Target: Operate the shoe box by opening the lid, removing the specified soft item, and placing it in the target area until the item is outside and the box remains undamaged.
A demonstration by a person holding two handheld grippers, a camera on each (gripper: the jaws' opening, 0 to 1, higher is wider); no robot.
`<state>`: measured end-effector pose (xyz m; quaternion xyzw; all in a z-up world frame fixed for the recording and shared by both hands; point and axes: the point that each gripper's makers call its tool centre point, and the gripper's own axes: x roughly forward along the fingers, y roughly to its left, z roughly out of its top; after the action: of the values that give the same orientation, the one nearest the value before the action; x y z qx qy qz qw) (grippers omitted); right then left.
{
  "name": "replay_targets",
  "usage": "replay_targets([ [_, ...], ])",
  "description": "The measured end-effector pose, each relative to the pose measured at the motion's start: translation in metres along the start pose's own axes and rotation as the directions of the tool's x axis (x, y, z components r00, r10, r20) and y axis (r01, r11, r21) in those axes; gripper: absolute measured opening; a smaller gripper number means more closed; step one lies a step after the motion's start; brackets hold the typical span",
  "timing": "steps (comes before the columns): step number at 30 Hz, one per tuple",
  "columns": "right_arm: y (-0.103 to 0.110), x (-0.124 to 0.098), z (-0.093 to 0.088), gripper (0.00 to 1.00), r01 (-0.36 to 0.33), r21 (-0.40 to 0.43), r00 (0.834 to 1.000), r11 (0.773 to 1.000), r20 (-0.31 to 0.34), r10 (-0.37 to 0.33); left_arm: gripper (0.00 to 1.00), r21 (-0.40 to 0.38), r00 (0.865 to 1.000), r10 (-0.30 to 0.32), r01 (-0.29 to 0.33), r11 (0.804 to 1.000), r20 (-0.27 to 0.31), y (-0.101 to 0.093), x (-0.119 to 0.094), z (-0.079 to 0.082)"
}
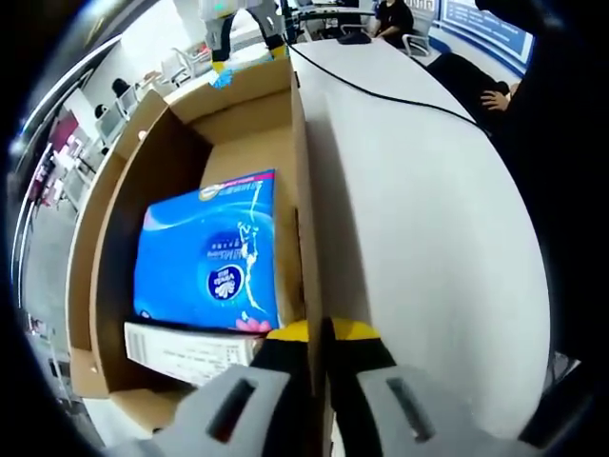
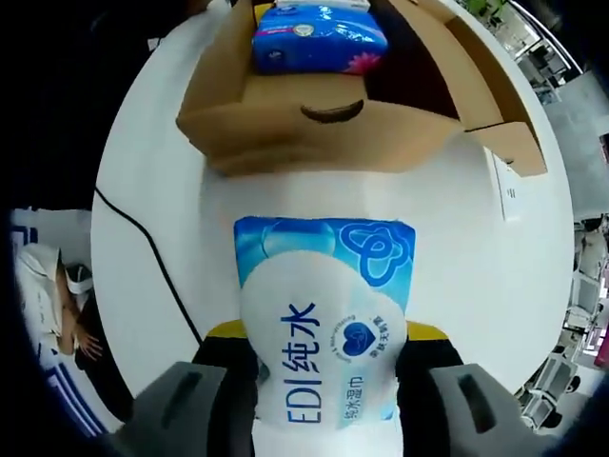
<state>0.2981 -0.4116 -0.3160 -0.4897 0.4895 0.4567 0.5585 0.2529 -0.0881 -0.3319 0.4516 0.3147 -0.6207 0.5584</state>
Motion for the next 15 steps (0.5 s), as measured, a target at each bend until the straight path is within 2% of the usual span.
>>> replay_targets([
  [15, -0.0017, 0.0065, 0.0003, 0.56, -0.029, -0.022, 0.999, 0.999, -0.021, 0.029, 0.02, -0.002, 1.000, -0.005, 0.005, 1.000, 0.003, 0.0006, 0.0002, -0.0008],
])
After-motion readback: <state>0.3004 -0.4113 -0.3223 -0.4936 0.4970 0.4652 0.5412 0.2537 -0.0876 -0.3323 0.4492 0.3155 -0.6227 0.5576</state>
